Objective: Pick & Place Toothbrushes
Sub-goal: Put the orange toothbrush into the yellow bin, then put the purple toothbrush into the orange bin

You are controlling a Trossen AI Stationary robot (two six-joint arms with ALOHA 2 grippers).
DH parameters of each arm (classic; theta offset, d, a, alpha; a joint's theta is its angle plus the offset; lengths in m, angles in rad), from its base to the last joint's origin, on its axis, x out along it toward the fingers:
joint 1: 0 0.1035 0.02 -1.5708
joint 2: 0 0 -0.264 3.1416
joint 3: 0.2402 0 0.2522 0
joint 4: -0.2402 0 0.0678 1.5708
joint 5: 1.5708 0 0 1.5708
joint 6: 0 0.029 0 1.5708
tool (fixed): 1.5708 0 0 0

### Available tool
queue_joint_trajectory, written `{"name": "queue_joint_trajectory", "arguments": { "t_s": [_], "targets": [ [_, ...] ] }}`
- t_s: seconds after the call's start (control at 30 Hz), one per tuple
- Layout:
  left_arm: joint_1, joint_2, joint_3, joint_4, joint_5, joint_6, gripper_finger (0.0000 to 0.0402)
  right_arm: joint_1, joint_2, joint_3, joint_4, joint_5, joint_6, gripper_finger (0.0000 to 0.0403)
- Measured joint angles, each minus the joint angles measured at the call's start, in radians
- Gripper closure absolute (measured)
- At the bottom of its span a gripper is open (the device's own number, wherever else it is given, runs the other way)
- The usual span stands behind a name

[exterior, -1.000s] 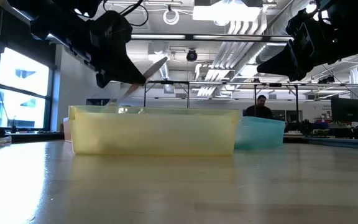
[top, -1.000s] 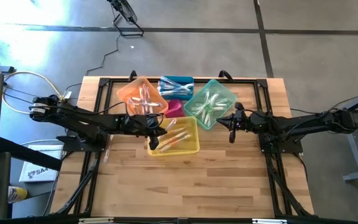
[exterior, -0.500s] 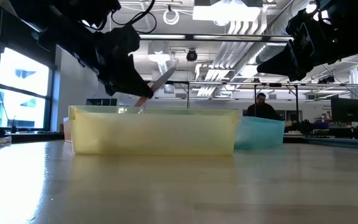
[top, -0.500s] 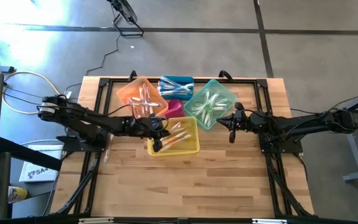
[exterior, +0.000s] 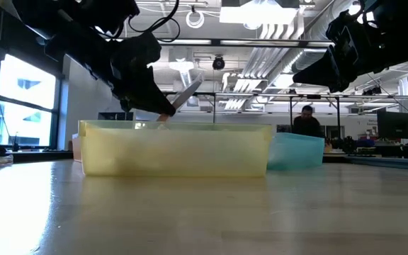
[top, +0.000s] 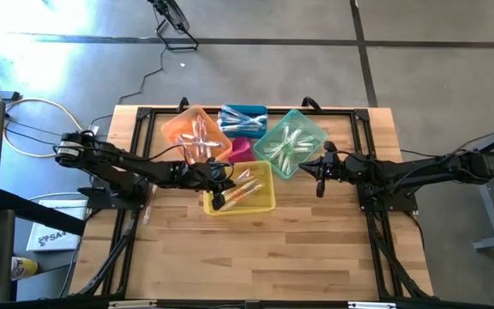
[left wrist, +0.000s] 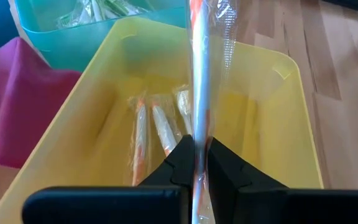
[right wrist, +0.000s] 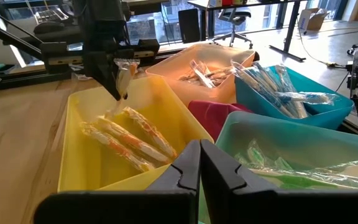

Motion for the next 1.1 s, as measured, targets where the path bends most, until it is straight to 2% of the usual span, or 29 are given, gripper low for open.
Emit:
{"name": "queue_joint_trajectory", "arguments": {
  "t_s": [0.23, 0.5, 0.63, 1.1],
  "targets": [
    [0.000, 0.000, 0.000, -0.018, 0.000, 0.000, 0.0377, 0.000, 0.000, 0.000, 0.000, 0.000, 0.000, 0.0399],
    [0.000, 0.000, 0.000, -0.023, -0.018, 0.000, 0.0300, 0.000, 0.000, 0.000, 0.000, 0.000, 0.000, 0.0399],
    [0.000, 0.000, 0.000, -0.023, -0.024, 0.000, 0.0277, 0.000, 0.000, 0.000, 0.000, 0.000, 0.000, 0.0399],
    [0.000, 0.000, 0.000, -0.012, -0.027, 0.000, 0.0273, 0.000, 0.000, 0.000, 0.000, 0.000, 0.000, 0.0399]
  ]
}}
